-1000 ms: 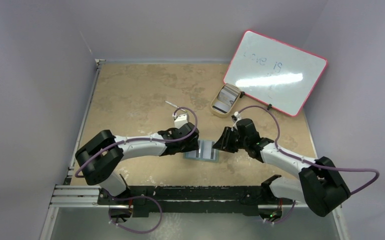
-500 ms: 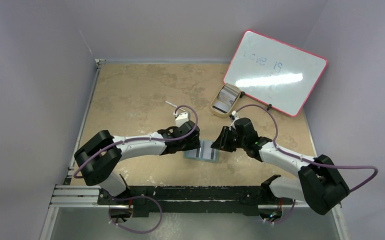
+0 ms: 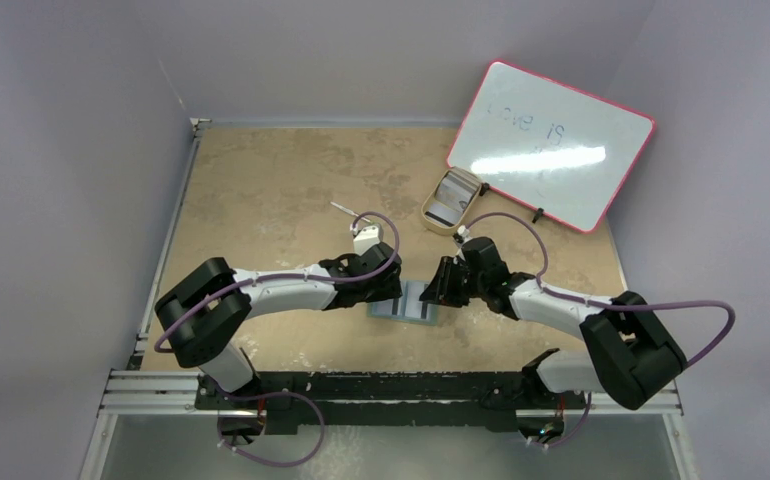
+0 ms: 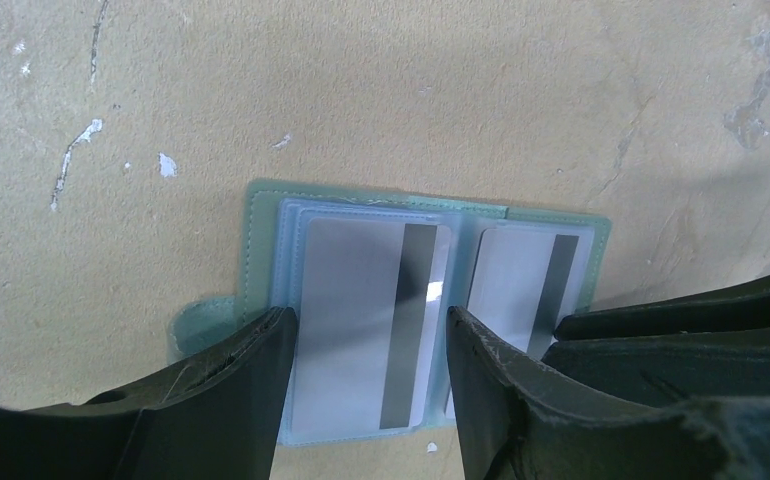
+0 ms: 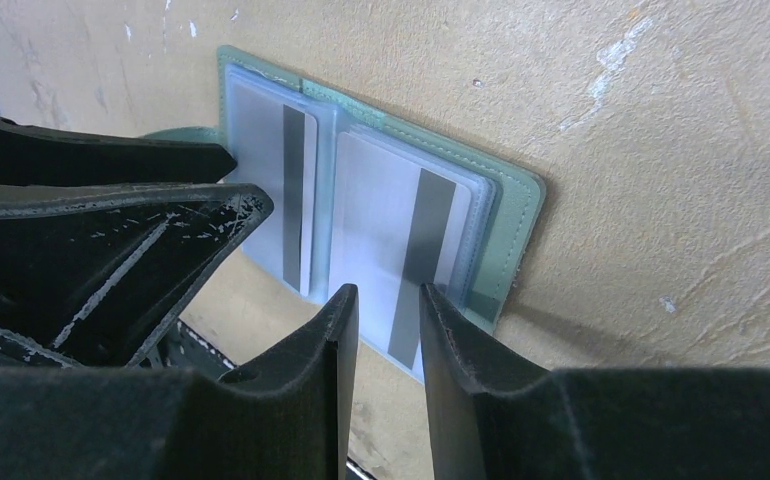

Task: Put the credit cards into the card holder
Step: Turn over the card slot in the card holder.

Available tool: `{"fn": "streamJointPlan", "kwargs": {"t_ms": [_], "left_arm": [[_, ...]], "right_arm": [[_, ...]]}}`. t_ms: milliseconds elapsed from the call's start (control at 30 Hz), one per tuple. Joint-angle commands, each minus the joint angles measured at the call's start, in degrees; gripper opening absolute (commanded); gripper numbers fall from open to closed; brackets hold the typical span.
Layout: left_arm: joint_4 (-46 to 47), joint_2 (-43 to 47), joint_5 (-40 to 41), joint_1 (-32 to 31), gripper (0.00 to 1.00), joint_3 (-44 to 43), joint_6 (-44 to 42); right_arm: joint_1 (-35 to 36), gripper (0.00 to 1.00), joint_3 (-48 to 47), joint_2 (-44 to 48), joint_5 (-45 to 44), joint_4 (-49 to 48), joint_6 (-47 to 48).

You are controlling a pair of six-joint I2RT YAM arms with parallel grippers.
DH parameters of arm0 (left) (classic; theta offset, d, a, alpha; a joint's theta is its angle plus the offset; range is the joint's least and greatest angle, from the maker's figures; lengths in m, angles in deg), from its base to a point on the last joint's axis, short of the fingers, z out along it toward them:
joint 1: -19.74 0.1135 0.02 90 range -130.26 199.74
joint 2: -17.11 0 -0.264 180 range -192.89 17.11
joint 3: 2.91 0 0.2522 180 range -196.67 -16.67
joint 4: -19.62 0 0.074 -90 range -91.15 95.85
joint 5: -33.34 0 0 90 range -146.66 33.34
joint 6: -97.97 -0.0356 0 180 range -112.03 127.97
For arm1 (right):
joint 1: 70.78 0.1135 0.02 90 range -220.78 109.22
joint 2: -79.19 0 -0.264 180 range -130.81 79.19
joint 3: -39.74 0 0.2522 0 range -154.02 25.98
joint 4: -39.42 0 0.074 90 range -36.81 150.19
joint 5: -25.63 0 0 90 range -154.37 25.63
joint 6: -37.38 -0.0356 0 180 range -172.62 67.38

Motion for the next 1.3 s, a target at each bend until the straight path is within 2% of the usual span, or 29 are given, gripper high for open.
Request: {"fn": "streamJointPlan", "kwargs": {"t_ms": [0,567,1267], "left_arm": [[-1.11,0.43,2.1,0.16,0.57,-1.69,-1.5],[-2.06,-0.02,2.49,0.15,0.56,-2.28,-1.51],[5.31,0.37,-4.74,0.17,0.56,-0.46,0.39]], "right_arm": [[0.38,0.32,-0.9,-0.1,-0.8,-0.12,0.28],[0.47,0.31,-0.52,0.01,-0.6,-0.47,-0.03],[0.62,0.3,0.09,0.23,-0.78,-1.1,0.04]]}}
